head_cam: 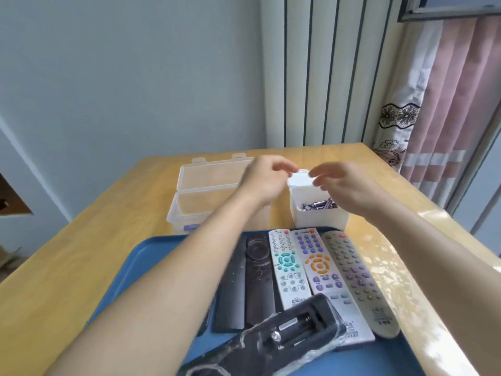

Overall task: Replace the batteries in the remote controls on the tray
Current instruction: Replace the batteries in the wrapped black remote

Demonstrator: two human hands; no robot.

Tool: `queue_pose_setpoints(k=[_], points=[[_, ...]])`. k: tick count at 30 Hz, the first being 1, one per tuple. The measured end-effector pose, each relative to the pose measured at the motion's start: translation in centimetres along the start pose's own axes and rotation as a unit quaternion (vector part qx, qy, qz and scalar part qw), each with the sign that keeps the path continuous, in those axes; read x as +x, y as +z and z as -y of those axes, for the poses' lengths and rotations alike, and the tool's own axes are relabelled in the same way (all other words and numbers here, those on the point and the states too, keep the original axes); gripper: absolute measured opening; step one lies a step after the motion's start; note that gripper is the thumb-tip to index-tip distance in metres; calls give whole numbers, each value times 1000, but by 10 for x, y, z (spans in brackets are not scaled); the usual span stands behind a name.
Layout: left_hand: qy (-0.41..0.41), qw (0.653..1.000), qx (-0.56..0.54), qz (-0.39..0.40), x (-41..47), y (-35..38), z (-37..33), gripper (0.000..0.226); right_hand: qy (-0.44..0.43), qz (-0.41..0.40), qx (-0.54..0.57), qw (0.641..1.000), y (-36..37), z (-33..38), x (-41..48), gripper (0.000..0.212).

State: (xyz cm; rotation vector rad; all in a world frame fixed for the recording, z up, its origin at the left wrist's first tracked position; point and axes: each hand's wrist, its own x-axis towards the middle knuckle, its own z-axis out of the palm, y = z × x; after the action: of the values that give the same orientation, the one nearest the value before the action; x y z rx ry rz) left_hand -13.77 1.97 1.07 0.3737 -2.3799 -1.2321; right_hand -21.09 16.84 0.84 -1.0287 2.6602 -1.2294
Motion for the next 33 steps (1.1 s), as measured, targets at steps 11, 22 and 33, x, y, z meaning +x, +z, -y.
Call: queue_pose_setpoints(k=[11, 22, 33], points=[[-12, 912, 377, 163, -45, -117, 79, 33, -142, 325, -260, 898, 100, 115, 16, 41], [-100, 899, 332, 269, -24, -113, 68, 48, -22, 403, -95, 910, 126, 114, 42, 12], [-53, 976, 105, 182, -39, -142, 77, 30, 0, 378, 160, 912, 114, 88, 46, 17]])
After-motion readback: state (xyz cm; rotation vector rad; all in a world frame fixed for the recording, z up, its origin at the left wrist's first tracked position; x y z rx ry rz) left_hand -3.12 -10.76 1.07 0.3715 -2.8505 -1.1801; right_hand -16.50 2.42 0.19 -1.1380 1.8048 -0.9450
